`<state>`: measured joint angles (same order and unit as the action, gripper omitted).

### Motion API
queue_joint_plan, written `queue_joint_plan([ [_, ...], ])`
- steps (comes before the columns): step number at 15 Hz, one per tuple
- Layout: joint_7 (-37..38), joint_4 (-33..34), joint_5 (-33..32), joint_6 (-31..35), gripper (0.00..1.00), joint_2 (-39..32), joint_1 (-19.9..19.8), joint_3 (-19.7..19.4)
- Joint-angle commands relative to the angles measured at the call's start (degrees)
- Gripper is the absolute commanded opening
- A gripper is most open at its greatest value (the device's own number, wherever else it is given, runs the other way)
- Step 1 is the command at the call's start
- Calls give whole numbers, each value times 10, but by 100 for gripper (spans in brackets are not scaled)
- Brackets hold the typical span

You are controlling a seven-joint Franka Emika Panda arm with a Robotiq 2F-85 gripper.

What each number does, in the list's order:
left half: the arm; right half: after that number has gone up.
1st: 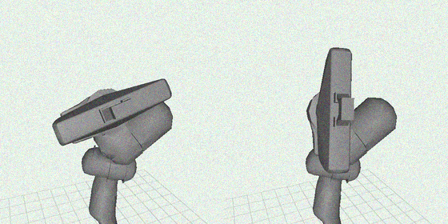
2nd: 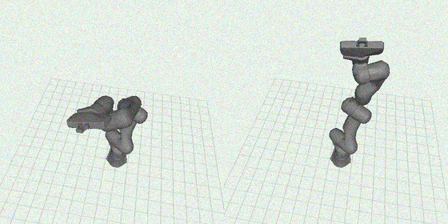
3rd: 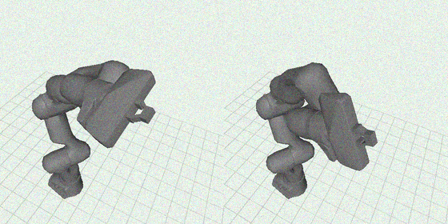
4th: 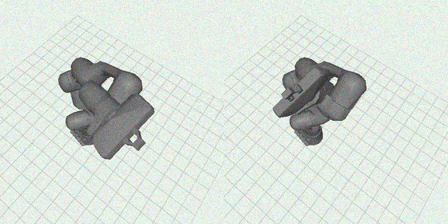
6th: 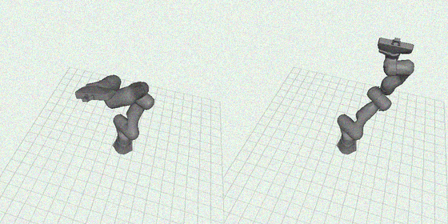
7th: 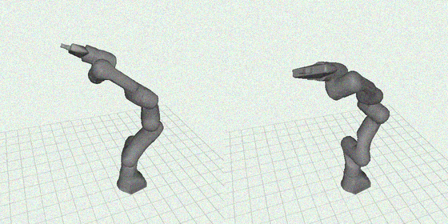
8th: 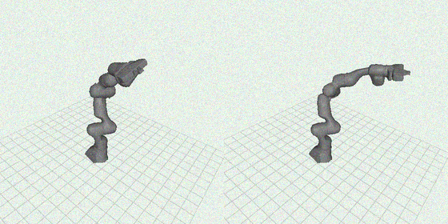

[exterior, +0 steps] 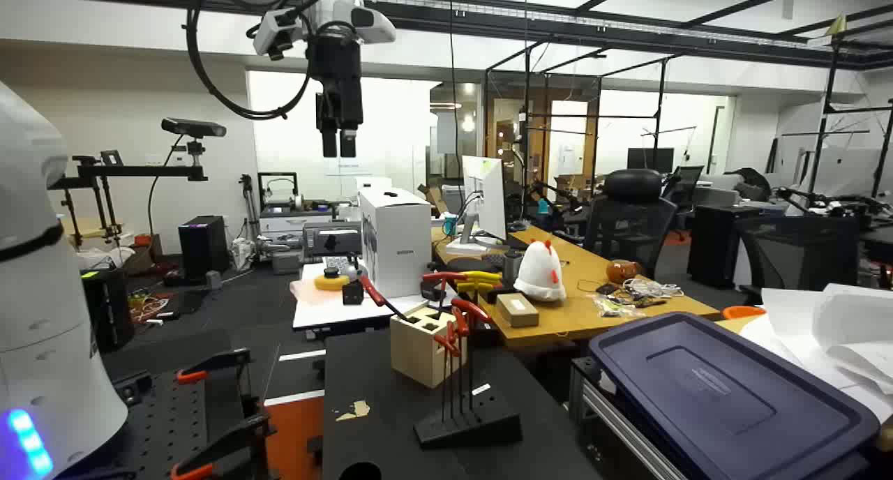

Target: Pick up the orange object and put it on the holder.

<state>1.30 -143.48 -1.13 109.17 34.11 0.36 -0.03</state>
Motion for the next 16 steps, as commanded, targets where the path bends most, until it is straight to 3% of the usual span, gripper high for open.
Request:
queue_joint_plan([
  [1, -1, 1, 1, -1, 100, 0, -2, 2],
  [16, -2, -5, 1, 2, 100, -1, -4, -1],
])
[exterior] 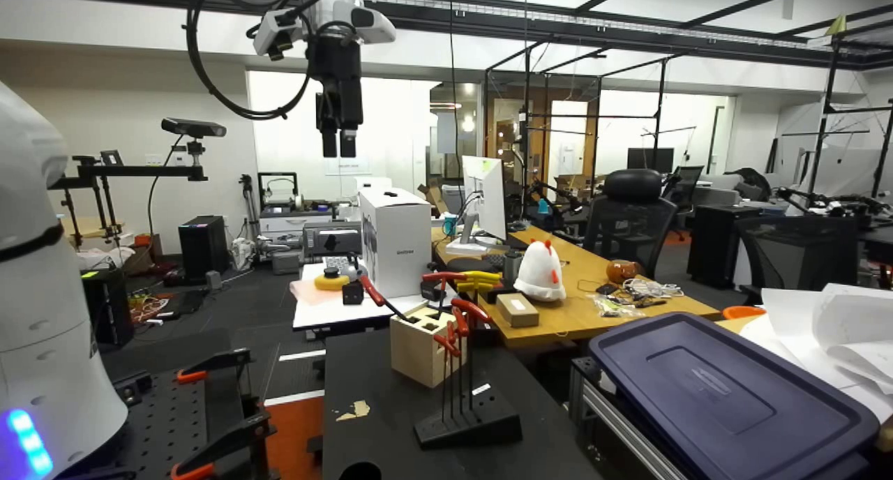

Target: Pick up the orange object and put it on the holder.

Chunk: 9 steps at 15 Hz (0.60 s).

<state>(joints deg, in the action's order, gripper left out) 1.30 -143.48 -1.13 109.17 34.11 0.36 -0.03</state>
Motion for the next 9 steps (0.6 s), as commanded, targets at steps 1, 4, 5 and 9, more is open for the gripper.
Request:
queue_joint_plan([
  [1, -5, -10, 6, 12, 100, -3, -4, -6],
  [4, 0, -22, 6, 42, 100, -35, -11, -12],
  [5, 3, -26, 6, 53, 100, -46, -14, -13],
  [9, 5, -32, 13, 154, 100, -131, -26, -29],
])
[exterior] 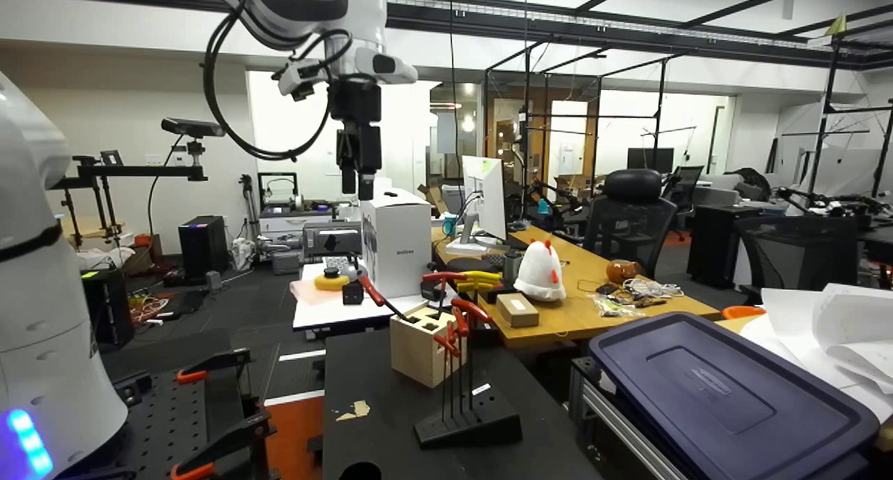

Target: Pick up the orange object and put it on the holder.

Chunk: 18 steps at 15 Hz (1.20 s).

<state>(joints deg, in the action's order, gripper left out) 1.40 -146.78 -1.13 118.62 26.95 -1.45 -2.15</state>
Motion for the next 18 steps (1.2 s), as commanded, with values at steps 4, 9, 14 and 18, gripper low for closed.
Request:
queue_joint_plan([
  [4, 10, 21, 41, 177, 100, -181, -6, -14],
  [9, 5, 77, 139, 278, 100, -336, 5, -3],
  [14, 81, 138, 221, 339, 100, -435, 9, 27],
  [18, 169, 159, 250, 359, 100, -468, 18, 40],
])
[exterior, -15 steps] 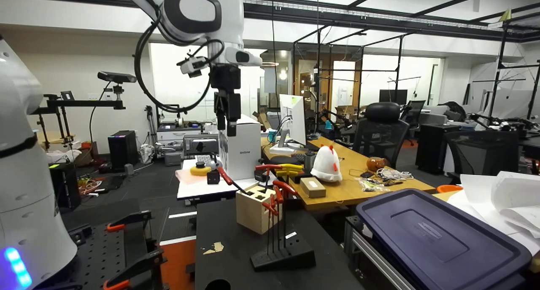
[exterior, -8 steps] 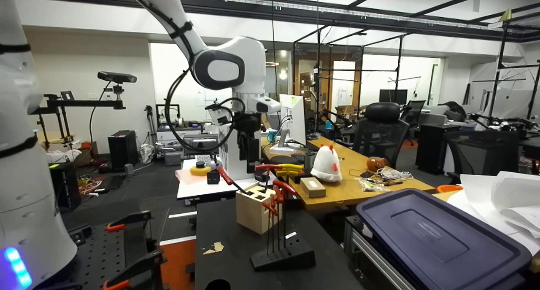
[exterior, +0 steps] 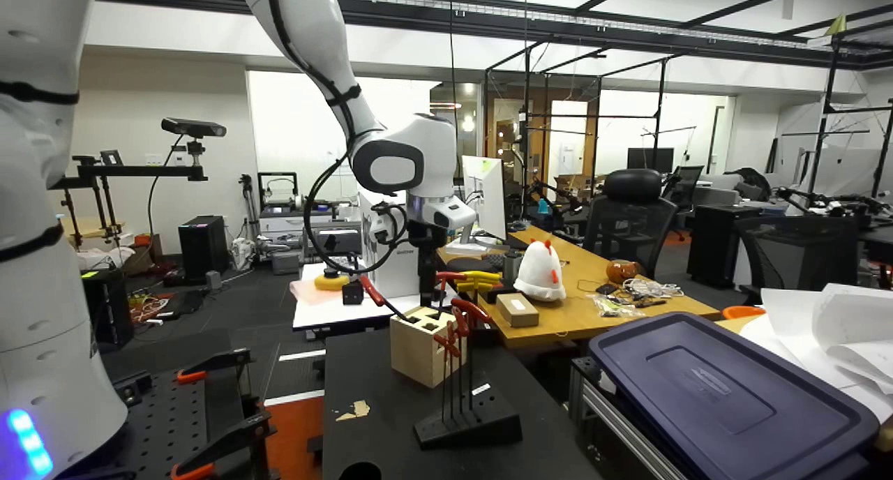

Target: Pick up the orange object and put it on the holder.

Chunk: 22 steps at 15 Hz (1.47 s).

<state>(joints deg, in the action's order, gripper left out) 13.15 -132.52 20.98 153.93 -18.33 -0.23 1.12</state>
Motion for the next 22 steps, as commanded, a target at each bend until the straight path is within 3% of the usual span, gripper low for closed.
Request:
queue_joint_plan([
  [1, 65, 16, 41, 4, 100, -17, 6, 12],
  [12, 127, -19, 216, 20, 100, 9, 36, 71],
  [17, 234, -52, 214, 16, 100, 24, 84, 52],
  [22, 271, -64, 245, 30, 100, 15, 88, 65],
])
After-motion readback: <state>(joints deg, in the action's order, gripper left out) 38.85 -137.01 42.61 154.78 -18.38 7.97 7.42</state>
